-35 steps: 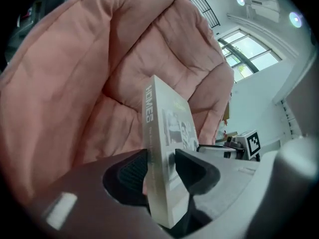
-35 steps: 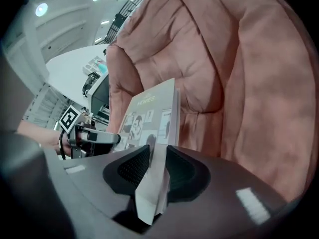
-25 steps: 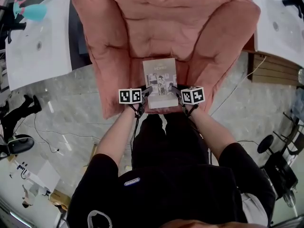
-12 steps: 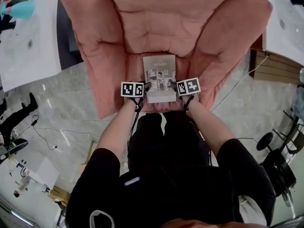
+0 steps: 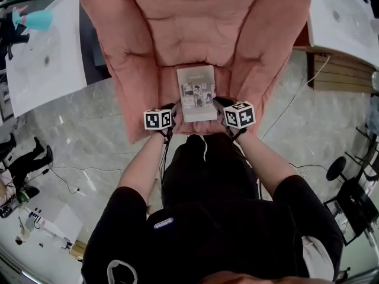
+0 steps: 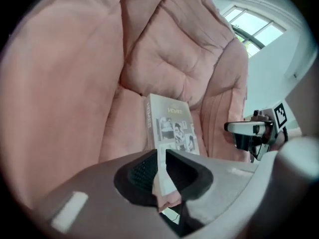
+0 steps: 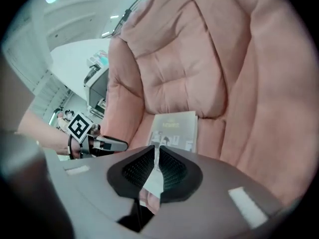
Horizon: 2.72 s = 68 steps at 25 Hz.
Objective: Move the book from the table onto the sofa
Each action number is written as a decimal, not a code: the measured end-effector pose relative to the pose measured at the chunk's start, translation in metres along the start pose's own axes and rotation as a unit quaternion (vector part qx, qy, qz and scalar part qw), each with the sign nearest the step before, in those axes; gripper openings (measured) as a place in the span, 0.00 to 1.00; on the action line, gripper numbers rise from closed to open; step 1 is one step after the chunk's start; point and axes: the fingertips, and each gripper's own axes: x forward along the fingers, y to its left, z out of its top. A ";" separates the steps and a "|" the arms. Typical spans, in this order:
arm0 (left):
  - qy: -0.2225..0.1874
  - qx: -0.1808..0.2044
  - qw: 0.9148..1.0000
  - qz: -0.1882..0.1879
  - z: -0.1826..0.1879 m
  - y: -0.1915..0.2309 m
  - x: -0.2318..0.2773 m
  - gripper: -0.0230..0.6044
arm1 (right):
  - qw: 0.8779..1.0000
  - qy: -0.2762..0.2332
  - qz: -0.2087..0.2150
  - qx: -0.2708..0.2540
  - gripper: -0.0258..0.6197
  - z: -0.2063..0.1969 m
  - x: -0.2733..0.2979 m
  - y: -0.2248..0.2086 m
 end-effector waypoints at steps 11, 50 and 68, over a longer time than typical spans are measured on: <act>-0.133 0.083 0.987 -0.044 0.051 -0.102 -0.144 0.04 | 0.984 -0.151 0.081 -0.039 0.08 0.079 -0.117 0.127; -0.454 0.308 0.833 -0.069 0.022 -0.328 -0.523 0.04 | 0.845 -0.396 0.233 -0.272 0.08 0.117 -0.417 0.423; -0.470 0.246 0.848 0.010 -0.001 -0.413 -0.481 0.04 | 0.819 -0.339 0.295 -0.356 0.08 0.100 -0.470 0.377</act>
